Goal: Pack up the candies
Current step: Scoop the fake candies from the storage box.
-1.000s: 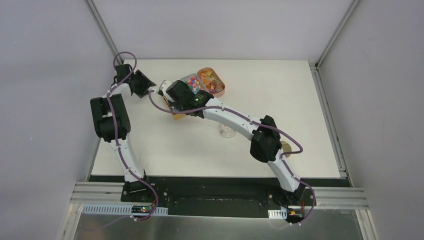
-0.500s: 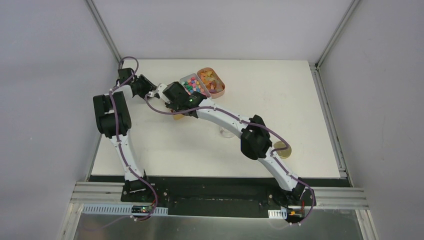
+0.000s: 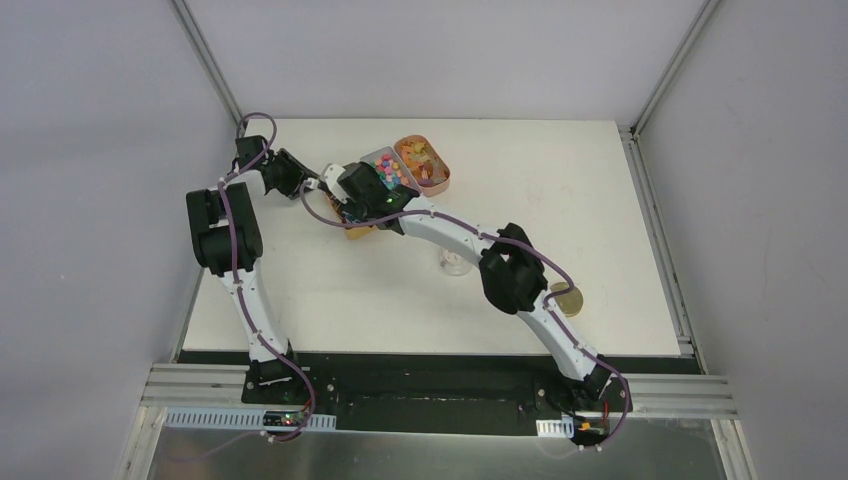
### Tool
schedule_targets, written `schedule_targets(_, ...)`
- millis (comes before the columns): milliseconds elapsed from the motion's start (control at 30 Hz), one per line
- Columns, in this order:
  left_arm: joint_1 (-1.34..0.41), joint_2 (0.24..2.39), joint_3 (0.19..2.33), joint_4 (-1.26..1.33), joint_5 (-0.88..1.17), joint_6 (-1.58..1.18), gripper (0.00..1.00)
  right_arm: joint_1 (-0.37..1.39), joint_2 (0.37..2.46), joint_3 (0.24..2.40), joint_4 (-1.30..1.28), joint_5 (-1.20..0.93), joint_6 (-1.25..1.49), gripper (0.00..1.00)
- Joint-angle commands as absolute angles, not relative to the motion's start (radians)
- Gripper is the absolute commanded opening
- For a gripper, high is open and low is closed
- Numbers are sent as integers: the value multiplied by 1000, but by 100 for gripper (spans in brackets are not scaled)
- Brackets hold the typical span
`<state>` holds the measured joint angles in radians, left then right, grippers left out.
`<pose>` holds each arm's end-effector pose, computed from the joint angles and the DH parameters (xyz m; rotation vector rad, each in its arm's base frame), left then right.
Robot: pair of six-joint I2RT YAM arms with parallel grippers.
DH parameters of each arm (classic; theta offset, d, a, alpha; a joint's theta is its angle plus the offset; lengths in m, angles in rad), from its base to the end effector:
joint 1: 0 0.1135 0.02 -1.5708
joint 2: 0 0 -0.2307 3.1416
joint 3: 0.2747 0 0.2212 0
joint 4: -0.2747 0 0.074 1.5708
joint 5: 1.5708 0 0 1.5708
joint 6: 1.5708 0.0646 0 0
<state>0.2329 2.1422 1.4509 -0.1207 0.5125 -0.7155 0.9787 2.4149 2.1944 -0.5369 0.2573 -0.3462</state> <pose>0.4322 0.0700 0.1235 -0.8711 2.2452 -0.8376 0.2996 0.4160 0.1850 -1.3102 1.8875 0.0252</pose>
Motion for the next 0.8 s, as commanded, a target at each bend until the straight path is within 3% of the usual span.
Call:
schedule_targets(0,226,2143,1455,-94,566,-721,43,991,2388,2204,-535,223,-357,0)
schedule_targets(300,219,2149,1453,-86,576,-732,42,992,2452,2253,-533,216,-363,0)
schedule_targets(767,216,2153,1457,-85,578,-731,42,970,2363,1987,-312,163,-304,0)
